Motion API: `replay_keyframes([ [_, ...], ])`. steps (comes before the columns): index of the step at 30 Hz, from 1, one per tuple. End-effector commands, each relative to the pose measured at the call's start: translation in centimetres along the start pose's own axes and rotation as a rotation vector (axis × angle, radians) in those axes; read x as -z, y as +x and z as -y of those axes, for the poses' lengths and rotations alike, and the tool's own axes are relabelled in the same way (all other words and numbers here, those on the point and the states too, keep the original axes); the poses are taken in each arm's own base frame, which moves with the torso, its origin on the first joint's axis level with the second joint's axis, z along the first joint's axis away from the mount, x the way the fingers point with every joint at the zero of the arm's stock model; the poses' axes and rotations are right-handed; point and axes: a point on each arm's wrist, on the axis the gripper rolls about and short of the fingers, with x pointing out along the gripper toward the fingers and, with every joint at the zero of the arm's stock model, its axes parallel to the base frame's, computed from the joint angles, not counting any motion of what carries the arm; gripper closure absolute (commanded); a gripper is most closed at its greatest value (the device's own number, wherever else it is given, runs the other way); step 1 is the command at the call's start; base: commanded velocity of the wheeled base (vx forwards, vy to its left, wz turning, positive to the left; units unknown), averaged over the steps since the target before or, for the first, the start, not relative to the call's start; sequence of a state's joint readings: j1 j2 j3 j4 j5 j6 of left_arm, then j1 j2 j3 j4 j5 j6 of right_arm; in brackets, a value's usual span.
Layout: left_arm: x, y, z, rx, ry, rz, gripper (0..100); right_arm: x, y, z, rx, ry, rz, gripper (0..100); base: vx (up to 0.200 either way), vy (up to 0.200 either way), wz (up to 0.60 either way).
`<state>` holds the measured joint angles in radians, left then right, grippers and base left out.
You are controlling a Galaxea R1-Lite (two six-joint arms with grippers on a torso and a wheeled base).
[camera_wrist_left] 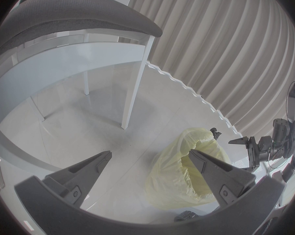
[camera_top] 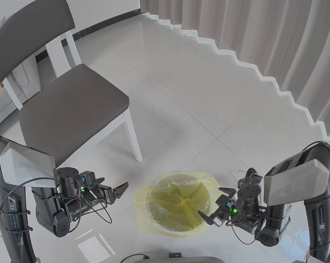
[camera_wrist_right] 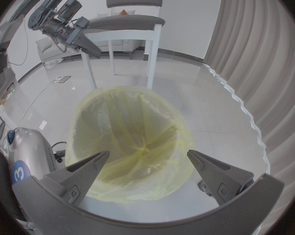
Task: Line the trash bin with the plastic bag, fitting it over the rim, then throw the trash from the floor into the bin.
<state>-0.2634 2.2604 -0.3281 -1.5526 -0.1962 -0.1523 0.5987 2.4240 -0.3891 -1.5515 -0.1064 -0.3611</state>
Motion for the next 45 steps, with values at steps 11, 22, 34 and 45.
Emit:
replay_keyframes([
  [11,-2.7,-0.8,0.8,0.039,0.038,0.113,0,-1.9,-2.0,13.7,0.301,0.198,-0.034,0,0.0,0.0,0.0],
  [22,-2.6,-1.2,0.1,0.036,0.025,0.103,0,3.3,3.1,19.3,0.307,0.321,-0.244,0,0.0,0.0,0.0],
  [34,-1.7,-1.8,0.6,0.041,0.021,0.06,0,6.3,8.3,21.6,0.28,0.394,-0.372,0,0.0,0.0,0.0],
  [45,-1.9,-2.3,0.8,0.041,0.025,0.063,0,6.6,10.1,23.8,0.241,0.436,-0.497,0,0.0,0.0,0.0],
])
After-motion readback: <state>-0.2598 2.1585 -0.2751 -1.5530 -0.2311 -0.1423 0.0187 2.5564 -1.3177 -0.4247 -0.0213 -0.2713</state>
